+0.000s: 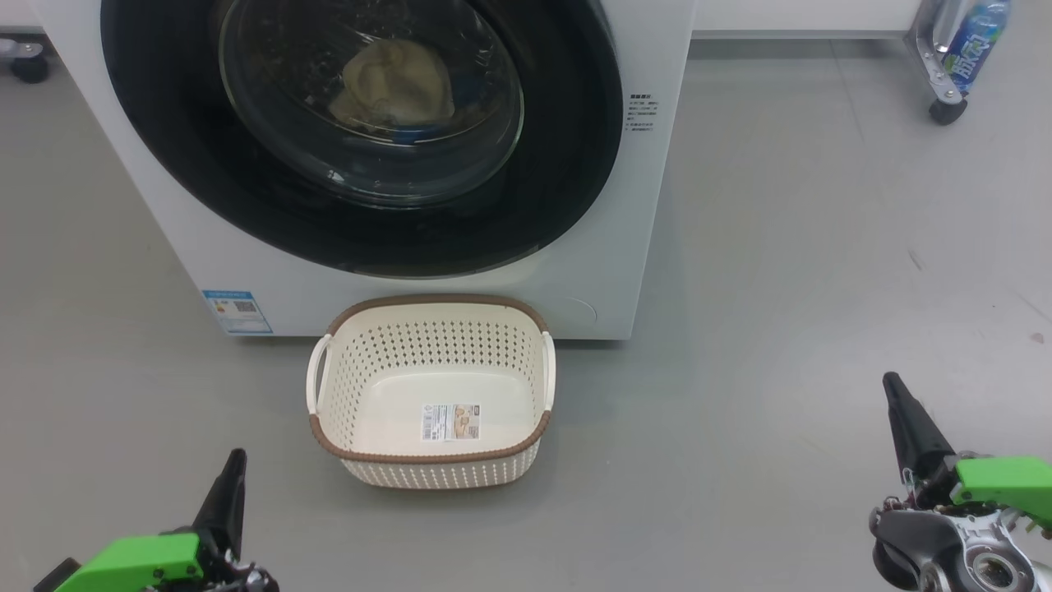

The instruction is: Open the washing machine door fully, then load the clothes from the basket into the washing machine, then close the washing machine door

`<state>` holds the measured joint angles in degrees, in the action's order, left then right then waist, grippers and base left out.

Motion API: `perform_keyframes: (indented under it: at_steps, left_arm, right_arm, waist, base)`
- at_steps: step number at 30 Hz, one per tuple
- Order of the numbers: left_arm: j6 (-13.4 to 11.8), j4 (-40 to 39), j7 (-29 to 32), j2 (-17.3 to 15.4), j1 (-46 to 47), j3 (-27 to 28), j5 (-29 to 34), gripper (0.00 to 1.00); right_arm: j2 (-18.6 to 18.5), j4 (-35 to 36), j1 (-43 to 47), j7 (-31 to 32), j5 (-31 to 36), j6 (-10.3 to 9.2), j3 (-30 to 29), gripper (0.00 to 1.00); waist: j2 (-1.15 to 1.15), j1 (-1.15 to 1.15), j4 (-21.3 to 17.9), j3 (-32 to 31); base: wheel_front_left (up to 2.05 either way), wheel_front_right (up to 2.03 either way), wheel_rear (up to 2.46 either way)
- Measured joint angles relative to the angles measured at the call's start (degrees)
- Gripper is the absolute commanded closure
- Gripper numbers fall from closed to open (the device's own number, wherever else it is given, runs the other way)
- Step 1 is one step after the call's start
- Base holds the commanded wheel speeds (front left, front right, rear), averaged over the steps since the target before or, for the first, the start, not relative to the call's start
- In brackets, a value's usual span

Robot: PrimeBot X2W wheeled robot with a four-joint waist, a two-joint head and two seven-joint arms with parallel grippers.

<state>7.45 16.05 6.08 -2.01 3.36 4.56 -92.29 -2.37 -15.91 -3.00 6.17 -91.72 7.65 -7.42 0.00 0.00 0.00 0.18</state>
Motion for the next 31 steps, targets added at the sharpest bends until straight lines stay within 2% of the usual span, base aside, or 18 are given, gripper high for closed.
perform_keyframes:
  at_steps: [31]
  left_arm:
    - [0.0, 0.0, 0.01, 0.0, 0.0, 0.02, 0.0, 1.0]
  right_arm:
    - [0.0, 0.0, 0.0, 0.0, 0.0, 0.0, 0.0, 1.0]
  waist:
    - [0.0, 0.0, 0.0, 0.0]
  base:
    - [0.0, 0.0, 0.0]
